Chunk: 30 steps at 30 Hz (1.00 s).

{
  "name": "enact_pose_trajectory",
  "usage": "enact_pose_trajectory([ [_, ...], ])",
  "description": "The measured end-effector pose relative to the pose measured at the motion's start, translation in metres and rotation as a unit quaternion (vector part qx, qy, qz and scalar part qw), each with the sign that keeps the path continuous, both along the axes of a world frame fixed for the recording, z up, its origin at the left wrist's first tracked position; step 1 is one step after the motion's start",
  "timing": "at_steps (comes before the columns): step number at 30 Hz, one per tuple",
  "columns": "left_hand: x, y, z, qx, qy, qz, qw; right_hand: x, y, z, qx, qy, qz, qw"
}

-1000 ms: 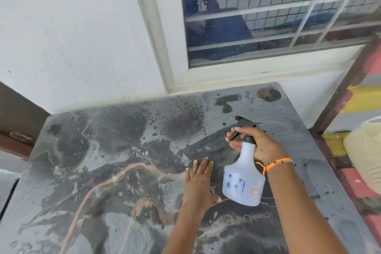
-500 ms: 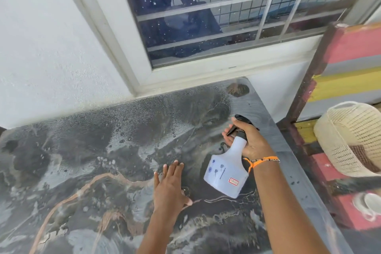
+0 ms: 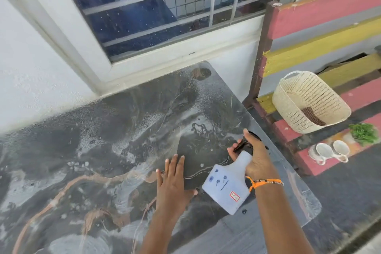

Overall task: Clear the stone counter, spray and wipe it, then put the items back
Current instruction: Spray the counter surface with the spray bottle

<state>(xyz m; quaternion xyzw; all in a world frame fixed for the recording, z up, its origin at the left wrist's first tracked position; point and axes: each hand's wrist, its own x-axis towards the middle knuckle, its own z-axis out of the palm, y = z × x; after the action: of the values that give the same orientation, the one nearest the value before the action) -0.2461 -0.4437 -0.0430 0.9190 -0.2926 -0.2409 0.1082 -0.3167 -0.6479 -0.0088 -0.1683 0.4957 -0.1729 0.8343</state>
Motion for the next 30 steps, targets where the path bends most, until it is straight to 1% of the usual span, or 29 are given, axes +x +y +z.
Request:
enact_pose_trajectory([
  [3, 0.002, 0.021, 0.005, -0.018, -0.006, 0.031, 0.999, -0.003, 0.018, 0.002, -0.002, -0.033, 0.041, 0.999],
  [7, 0.005, 0.072, 0.010, -0.035, 0.001, 0.101, 0.994, 0.011, 0.069, 0.003, -0.010, -0.029, 0.160, 0.987],
  [10, 0.003, 0.120, 0.012, -0.050, 0.000, 0.154, 0.987, 0.022, 0.122, 0.005, 0.011, -0.016, 0.227, 0.974],
  [14, -0.004, 0.172, 0.007, -0.073, -0.022, 0.201, 0.977, 0.035, 0.189, 0.005, 0.041, 0.032, 0.255, 0.965],
  [16, -0.007, 0.191, 0.005, -0.090, -0.025, 0.221, 0.971, 0.036, 0.212, 0.003, 0.050, 0.013, 0.252, 0.966],
  [17, -0.009, 0.200, 0.004, -0.096, -0.022, 0.230, 0.968, 0.037, 0.222, 0.002, 0.040, -0.001, 0.265, 0.963],
  [20, -0.016, 0.230, 0.003, -0.092, -0.027, 0.249, 0.964, 0.036, 0.255, 0.000, -0.012, -0.015, 0.343, 0.939],
  [22, -0.021, 0.256, 0.004, -0.077, -0.026, 0.265, 0.961, 0.037, 0.280, 0.001, -0.014, -0.014, 0.389, 0.921],
  [24, -0.026, 0.284, 0.004, -0.068, -0.022, 0.291, 0.954, 0.039, 0.307, 0.004, -0.015, -0.007, 0.421, 0.907],
  [28, -0.038, 0.333, 0.004, -0.072, -0.031, 0.347, 0.935, 0.042, 0.355, 0.009, -0.036, 0.019, 0.455, 0.890],
  [30, -0.045, 0.354, 0.004, -0.072, -0.035, 0.374, 0.924, 0.044, 0.377, 0.012, -0.036, 0.000, 0.478, 0.878],
])
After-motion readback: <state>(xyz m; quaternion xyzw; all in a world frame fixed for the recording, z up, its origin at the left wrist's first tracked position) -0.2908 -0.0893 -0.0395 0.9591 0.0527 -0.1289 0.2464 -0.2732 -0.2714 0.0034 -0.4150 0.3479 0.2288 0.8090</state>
